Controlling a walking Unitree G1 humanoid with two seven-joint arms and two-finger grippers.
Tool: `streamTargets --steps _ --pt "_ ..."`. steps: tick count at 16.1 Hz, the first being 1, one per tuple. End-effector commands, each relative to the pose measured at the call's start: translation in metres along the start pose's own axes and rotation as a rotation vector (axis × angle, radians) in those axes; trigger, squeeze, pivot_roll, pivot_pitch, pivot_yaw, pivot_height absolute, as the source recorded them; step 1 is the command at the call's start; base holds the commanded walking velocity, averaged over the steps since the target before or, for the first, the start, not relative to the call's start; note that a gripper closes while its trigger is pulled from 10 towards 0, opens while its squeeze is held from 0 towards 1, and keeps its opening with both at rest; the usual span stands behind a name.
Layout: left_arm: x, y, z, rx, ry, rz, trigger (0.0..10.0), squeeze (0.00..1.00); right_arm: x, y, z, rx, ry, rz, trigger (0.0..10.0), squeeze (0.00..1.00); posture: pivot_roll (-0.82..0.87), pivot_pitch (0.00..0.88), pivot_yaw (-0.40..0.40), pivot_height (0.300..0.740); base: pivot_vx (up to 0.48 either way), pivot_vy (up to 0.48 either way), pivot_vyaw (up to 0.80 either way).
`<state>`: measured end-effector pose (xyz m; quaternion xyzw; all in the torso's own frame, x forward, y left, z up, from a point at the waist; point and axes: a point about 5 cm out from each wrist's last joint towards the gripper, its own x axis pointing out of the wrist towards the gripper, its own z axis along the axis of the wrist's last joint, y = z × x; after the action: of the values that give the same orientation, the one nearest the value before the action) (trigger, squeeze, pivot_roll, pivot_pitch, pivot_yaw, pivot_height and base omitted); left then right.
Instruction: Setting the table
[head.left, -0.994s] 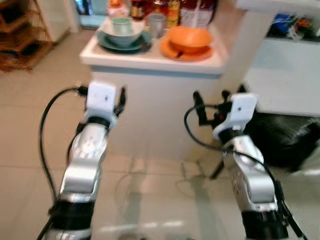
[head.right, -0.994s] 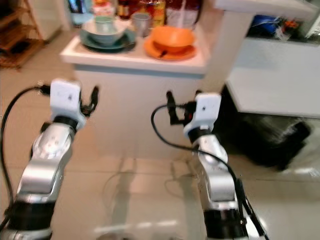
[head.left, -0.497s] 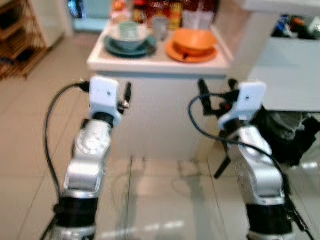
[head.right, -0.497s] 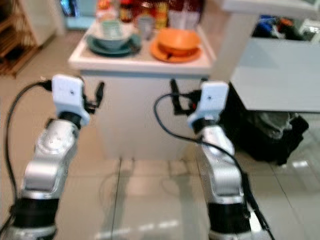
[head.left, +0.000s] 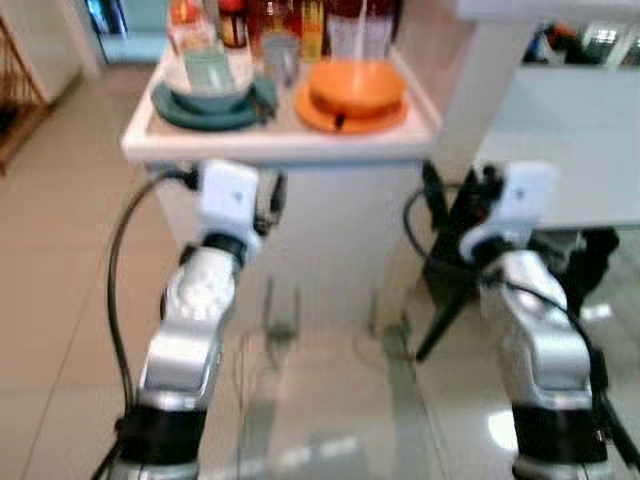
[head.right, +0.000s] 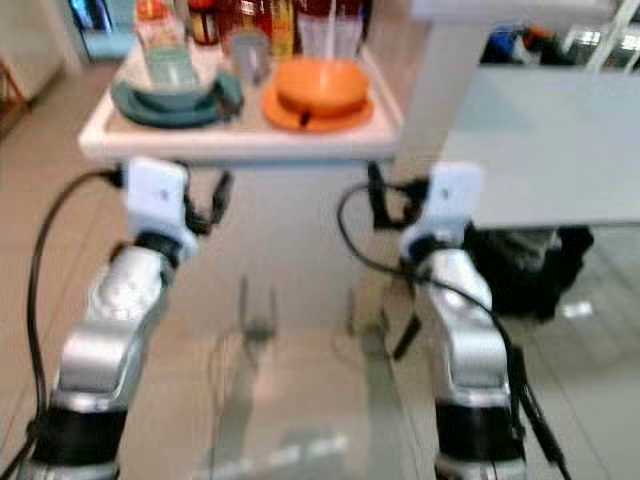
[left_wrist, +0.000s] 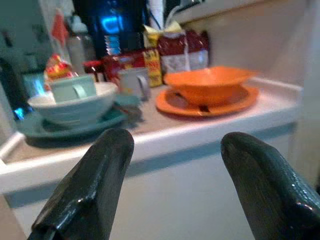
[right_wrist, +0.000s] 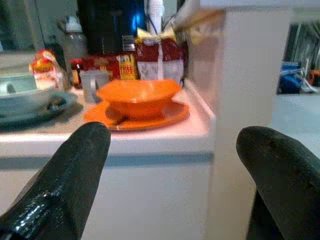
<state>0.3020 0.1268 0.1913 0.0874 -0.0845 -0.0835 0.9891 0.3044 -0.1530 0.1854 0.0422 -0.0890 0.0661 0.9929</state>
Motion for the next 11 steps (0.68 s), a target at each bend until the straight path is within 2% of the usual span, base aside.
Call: streamTargets --steps 1,8,11 --pt "-0.0007 0.0084 0.0024 0.014 -0.003 0.023 10.0 0.00 0.0024 0.0096 0.0038 0.004 -0.010 0.045 10.0 0.00 0.10 0.000 -0.043 0.740 0.304 0.000 0.00" --pt "-0.0082 0.0127 0.0003 0.008 0.002 0.039 10.0 0.00 0.0070 0.0100 0.0035 0.003 0.003 0.086 10.0 0.00 0.12 0.000 -0.069 0.740 0.310 0.000 0.00" --pt "-0.0078 0.0079 0.0014 0.006 -0.001 0.024 10.0 0.00 0.0040 0.0129 0.0002 0.017 0.011 0.088 10.0 0.00 0.13 0.000 -0.065 0.740 0.349 0.000 -0.80"
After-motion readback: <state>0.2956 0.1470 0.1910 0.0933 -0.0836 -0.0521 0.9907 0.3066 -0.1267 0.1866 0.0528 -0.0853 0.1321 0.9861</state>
